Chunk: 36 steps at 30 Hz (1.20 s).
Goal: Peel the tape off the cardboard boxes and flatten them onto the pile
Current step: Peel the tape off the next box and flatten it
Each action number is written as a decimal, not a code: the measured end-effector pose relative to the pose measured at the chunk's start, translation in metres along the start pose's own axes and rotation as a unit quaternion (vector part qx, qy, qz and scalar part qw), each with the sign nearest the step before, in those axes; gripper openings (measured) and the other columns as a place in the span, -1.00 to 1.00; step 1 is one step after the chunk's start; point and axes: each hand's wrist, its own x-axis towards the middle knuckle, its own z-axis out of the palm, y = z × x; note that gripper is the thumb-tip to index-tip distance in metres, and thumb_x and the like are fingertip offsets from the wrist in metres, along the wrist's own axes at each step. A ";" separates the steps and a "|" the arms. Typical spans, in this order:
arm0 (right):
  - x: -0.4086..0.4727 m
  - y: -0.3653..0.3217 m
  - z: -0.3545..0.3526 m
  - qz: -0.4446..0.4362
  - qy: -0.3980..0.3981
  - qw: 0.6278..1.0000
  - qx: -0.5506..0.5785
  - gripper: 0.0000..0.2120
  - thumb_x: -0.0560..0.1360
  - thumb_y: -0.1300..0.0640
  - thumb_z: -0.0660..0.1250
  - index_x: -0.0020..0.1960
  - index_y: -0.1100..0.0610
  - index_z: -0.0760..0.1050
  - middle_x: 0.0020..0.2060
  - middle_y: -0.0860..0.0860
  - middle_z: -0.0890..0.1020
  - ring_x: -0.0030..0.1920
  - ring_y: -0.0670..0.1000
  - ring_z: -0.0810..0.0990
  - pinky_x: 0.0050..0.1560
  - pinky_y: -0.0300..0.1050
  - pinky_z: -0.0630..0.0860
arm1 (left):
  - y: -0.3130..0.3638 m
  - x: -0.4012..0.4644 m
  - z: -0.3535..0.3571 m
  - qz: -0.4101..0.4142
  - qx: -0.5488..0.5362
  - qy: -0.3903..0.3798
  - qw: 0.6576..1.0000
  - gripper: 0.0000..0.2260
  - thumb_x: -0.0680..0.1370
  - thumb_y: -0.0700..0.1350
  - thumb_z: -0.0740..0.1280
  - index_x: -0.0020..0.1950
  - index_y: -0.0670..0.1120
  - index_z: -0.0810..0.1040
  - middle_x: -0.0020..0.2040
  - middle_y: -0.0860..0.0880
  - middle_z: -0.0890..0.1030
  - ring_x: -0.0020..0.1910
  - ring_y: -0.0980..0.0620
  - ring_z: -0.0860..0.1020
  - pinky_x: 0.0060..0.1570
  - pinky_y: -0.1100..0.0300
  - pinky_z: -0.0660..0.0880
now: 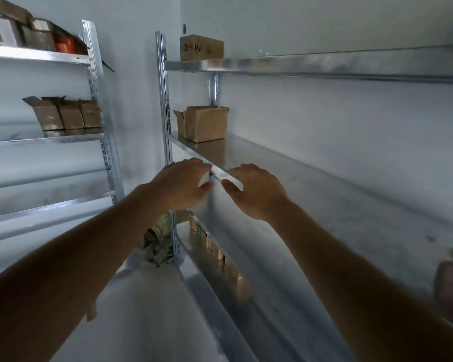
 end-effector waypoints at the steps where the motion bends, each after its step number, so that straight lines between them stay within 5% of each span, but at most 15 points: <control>1: 0.022 0.001 0.007 0.000 0.002 1.000 0.001 -0.49 0.68 -0.23 0.10 0.52 -0.01 0.41 0.40 0.01 0.52 0.38 0.08 0.49 0.41 0.07 0.43 | -0.016 0.018 0.005 0.000 -0.004 0.005 1.000 -0.49 0.69 0.17 0.20 0.60 0.00 0.34 0.58 -0.03 0.39 0.51 -0.11 0.41 0.45 -0.13 0.36; 8: 0.171 -0.006 0.072 0.024 0.031 0.999 -0.006 -0.53 0.69 -0.20 0.14 0.51 -0.03 0.42 0.43 0.03 0.51 0.42 0.10 0.48 0.42 0.06 0.42 | -0.136 0.145 0.040 0.036 -0.032 0.003 0.999 -0.48 0.68 0.20 0.20 0.60 0.05 0.31 0.55 -0.02 0.44 0.46 -0.11 0.46 0.40 -0.16 0.44; 14: 0.290 -0.020 0.112 0.054 0.048 0.997 -0.011 -0.68 0.70 -0.08 0.20 0.37 -0.01 0.53 0.24 0.03 0.62 0.18 0.08 0.61 0.05 -0.08 0.43 | -0.225 0.245 0.058 0.094 -0.077 -0.022 0.992 -0.62 0.68 0.10 0.27 0.48 0.03 0.44 0.36 -0.04 0.58 0.25 -0.10 0.58 0.22 -0.12 0.56; 20: 0.400 -0.016 0.148 0.090 0.046 0.995 -0.014 -0.63 0.68 -0.14 0.19 0.38 0.00 0.52 0.27 0.03 0.61 0.22 0.08 0.60 0.26 0.05 0.54 | -0.292 0.331 0.087 0.114 -0.099 -0.036 0.988 -0.65 0.69 0.05 0.28 0.43 -0.04 0.48 0.29 -0.06 0.61 0.18 -0.07 0.62 0.19 -0.06 0.59; 26: 0.504 0.006 0.203 0.097 0.040 0.994 -0.014 -0.59 0.67 -0.18 0.17 0.37 0.02 0.52 0.28 0.05 0.60 0.23 0.10 0.59 0.25 0.09 0.56 | -0.353 0.417 0.128 0.111 -0.093 -0.050 0.988 -0.73 0.70 0.04 0.27 0.33 -0.05 0.53 0.16 -0.05 0.64 0.07 -0.06 0.64 0.11 -0.07 0.62; 31: 0.579 0.025 0.242 0.137 0.067 0.988 0.023 -0.45 0.64 -0.21 0.23 0.51 0.06 0.30 0.38 0.07 0.49 0.32 0.15 0.54 0.28 0.13 0.54 | -0.400 0.471 0.155 0.117 -0.110 -0.043 0.986 -0.75 0.69 0.00 0.31 0.34 -0.04 0.54 0.16 -0.02 0.63 0.04 -0.03 0.64 0.07 0.02 0.62; 36: 0.630 0.020 0.271 0.187 0.117 0.973 0.071 -0.02 0.48 -0.42 0.35 0.61 0.06 -0.05 0.49 0.17 0.29 0.43 0.25 0.42 0.37 0.26 0.48 | -0.445 0.507 0.178 0.131 -0.120 -0.045 0.983 -0.88 0.68 -0.02 0.32 0.17 -0.02 0.53 0.06 -0.01 0.64 -0.04 0.04 0.64 0.04 0.06 0.63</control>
